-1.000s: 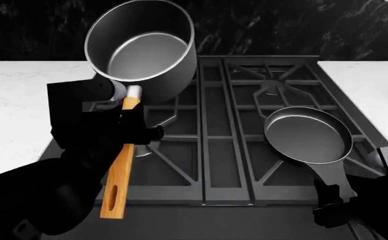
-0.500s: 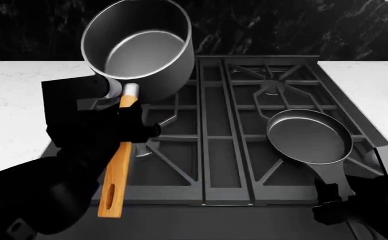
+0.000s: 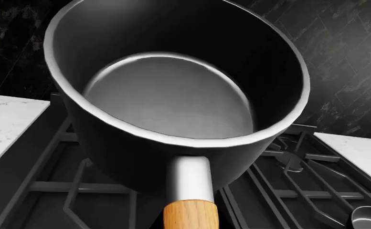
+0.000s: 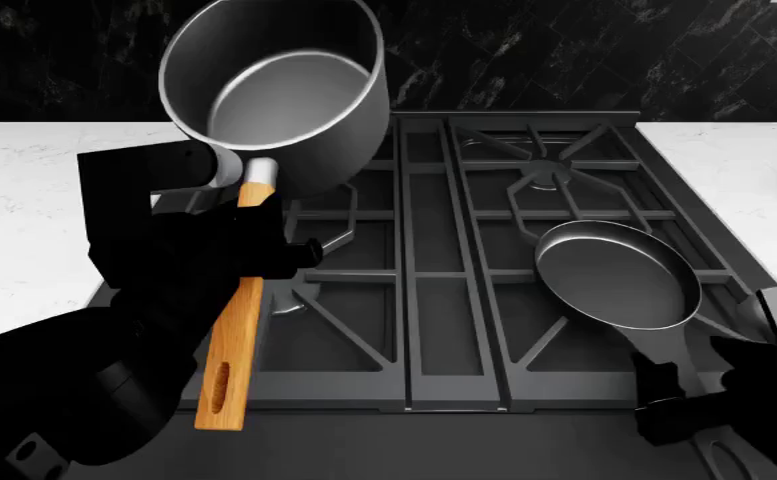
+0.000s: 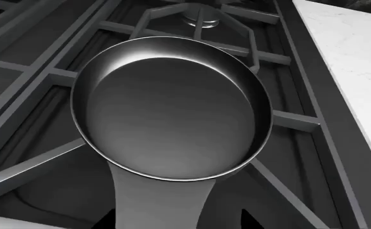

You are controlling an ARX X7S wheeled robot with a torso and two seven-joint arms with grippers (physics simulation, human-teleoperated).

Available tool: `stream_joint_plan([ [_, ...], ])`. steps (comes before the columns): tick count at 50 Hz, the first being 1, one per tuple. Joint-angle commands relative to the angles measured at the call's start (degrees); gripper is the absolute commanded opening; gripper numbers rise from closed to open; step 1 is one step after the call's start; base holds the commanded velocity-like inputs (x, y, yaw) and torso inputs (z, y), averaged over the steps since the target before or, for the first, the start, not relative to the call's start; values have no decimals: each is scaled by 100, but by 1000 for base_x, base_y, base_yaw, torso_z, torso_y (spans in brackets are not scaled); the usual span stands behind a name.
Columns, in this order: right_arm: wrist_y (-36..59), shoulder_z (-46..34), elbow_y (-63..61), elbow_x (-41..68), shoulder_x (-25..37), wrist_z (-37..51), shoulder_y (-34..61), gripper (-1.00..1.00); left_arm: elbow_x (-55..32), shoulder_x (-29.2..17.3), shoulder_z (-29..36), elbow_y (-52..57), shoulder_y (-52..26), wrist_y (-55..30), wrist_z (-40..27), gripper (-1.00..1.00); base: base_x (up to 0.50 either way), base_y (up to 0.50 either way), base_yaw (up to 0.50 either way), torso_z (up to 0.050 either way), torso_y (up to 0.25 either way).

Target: Place both pans onto different burners. Then place the celery and the sausage on different pans.

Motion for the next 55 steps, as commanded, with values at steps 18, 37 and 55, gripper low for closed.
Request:
stream_joint_plan([
  [18,-216,983,-1137,884,654,879,548,100,25,-49,-70,120,-13,60,-9,-100,0,0,0,1,1],
  [37,-320,-524,-1434,684,146,1402,2606,100,281,-342,278,-58,-238,-464,496,-100,0,0,0,0,1],
  [55,105,-1481,-1447,538,-562,1195,3767,100,-171,-1262,194,-773,-1099,-1285,1903,-100,0,0,0,1,1],
])
